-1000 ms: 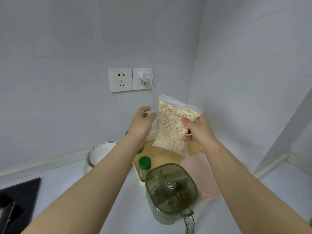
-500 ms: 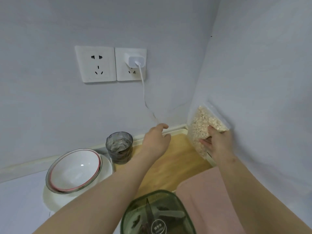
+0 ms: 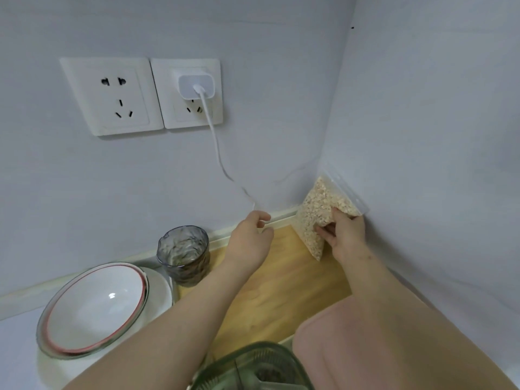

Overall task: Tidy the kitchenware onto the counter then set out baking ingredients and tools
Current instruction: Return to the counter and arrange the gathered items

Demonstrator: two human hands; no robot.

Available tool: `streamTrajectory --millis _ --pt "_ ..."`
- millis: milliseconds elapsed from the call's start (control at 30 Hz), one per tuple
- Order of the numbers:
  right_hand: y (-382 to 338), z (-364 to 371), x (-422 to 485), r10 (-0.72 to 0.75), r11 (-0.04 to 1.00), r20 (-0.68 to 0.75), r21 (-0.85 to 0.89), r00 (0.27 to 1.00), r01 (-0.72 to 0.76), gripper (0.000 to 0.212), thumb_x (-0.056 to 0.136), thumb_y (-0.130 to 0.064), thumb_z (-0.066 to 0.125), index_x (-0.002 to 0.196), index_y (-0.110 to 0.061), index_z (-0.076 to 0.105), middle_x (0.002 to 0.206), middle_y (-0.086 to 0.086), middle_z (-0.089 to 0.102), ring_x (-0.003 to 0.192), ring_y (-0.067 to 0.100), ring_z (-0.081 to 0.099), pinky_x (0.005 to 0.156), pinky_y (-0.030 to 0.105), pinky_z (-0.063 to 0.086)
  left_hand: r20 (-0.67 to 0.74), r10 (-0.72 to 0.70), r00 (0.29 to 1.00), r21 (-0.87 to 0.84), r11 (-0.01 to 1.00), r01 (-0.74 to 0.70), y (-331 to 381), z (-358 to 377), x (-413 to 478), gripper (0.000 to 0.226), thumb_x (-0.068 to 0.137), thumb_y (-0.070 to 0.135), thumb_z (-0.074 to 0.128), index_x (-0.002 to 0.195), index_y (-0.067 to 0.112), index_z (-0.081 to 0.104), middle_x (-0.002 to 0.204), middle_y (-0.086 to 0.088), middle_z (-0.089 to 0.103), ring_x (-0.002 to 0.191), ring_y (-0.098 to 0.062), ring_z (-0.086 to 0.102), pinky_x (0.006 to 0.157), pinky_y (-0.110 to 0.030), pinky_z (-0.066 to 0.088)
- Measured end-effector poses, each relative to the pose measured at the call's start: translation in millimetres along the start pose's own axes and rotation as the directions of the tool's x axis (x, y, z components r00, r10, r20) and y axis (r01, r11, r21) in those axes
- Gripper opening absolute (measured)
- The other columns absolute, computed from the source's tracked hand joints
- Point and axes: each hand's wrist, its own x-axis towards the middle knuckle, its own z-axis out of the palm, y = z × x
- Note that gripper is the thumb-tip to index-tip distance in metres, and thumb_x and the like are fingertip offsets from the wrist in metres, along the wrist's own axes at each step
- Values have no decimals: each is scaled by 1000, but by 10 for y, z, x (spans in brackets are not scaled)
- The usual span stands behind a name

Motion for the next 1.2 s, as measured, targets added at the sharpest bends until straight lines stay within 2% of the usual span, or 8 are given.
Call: streamTrajectory --millis 167,300,400,500,633,733,933,1200 --pt "-22 2 25 -26 997 -100 -76 995 18 21 94 -8 48 115 -9 48 112 9 53 96 22 53 88 41 51 -11 -24 1000 -37 999 23 7 -24 -28 32 94 17 46 126 16 48 124 -6 52 112 -24 51 89 -31 43" --pt "-33 -26 16 0 992 -83 -126 997 -11 14 93 -5 47 89 -18 47 86 2 52 71 12 50 69 29 46 14 -34 999 -54 998 35 36 -64 -76 31 95 18 46 126 17 48 124 -4 51 105 -21 51 82 -29 42" --pt "-60 -48 -20 28 990 -70 -137 997 -38 19 90 -5 50 107 -14 51 88 3 55 75 15 53 79 34 47 38 -45 998 -83 995 48 69 -79 -117 29 94 19 47 124 19 48 119 -1 50 93 -16 47 73 -24 37" --pt "-102 -54 -92 81 981 -109 -167 991 -99 35 88 -8 52 123 -8 52 87 5 55 70 15 51 67 30 46 42 -41 998 -96 994 45 96 -104 -151 28 94 20 49 123 19 49 115 1 49 93 -16 47 73 -23 35" --pt "-182 -58 -256 68 974 -173 -201 983 -103 35 86 -2 51 121 0 54 68 8 47 56 17 42 60 30 46 38 -30 999 -126 991 35 151 -170 -235 29 94 20 49 122 19 49 110 2 49 88 -14 47 63 -23 38" --pt "-186 -17 -472 23 969 -216 -235 976 -74 29 82 -6 54 110 -4 55 87 14 57 64 20 49 64 33 46 22 -29 999 -161 986 32 196 -256 -351 28 94 18 49 122 17 50 106 1 49 83 -13 47 61 -15 36" --pt "-154 222 -1117 61 952 -95 -293 994 -87 25 87 -10 54 112 -9 52 79 5 45 62 14 39 59 31 40 -21 -50 999 -234 971 44 168 -556 -700 24 93 18 49 117 18 50 87 6 50 72 -10 46 63 -23 38" --pt "-160 506 -2163 -9 929 141 -365 990 61 41 88 1 43 125 18 37 72 3 31 59 13 27 54 27 26 -81 -95 992 -381 923 57 126 -1010 -1303 9 87 14 54 91 23 54 79 -3 51 61 -19 46 63 -31 43"
